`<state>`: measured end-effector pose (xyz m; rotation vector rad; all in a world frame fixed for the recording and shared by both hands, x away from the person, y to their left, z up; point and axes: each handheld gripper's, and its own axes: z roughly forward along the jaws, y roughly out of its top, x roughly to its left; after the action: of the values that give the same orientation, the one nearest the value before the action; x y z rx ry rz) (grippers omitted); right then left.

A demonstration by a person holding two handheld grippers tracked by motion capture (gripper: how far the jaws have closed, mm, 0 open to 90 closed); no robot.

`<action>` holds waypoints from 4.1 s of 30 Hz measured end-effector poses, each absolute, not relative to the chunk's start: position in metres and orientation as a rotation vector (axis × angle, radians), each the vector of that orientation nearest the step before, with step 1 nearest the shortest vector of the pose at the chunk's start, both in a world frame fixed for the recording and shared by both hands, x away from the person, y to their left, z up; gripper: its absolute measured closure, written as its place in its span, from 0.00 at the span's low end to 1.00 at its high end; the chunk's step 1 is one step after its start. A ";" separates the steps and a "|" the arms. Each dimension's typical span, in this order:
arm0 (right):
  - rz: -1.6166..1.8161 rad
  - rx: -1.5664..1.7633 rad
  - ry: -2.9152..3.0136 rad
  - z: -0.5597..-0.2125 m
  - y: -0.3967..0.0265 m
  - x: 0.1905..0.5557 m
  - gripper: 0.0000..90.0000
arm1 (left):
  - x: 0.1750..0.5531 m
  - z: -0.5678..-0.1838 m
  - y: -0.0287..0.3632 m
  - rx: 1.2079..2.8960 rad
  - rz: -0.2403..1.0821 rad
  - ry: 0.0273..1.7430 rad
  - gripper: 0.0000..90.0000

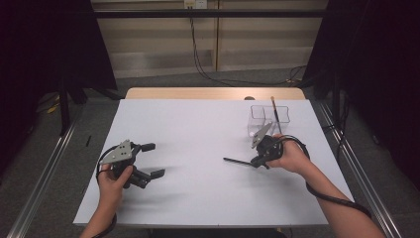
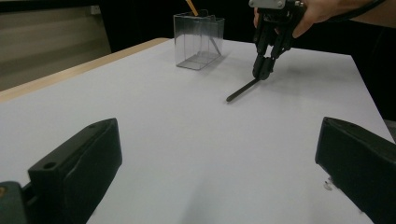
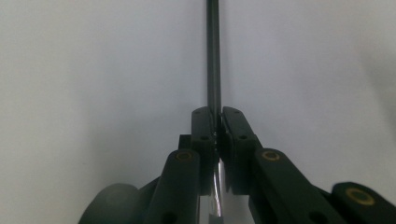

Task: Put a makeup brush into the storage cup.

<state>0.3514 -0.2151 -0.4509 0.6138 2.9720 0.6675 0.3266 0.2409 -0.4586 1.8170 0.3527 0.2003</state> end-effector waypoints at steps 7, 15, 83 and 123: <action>0.643 0.646 2.958 -0.452 -0.217 0.357 0.93 | 0.327 -0.460 0.243 1.818 0.199 0.358 0.01; 0.611 0.698 2.979 -0.456 -0.219 0.359 0.84 | 0.328 -0.461 0.243 1.814 0.195 0.362 0.01; 0.735 0.420 3.027 -0.429 -0.158 0.332 0.93 | 0.334 -0.448 0.191 1.897 0.074 0.273 0.00; 0.738 0.307 3.036 -0.419 -0.145 0.325 0.93 | 0.345 -0.427 0.116 2.235 -0.007 0.194 0.00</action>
<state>0.3249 -0.1446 -0.4187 0.3069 3.0362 0.7377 0.3453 0.1158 -0.4273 2.2354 0.1943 -0.0071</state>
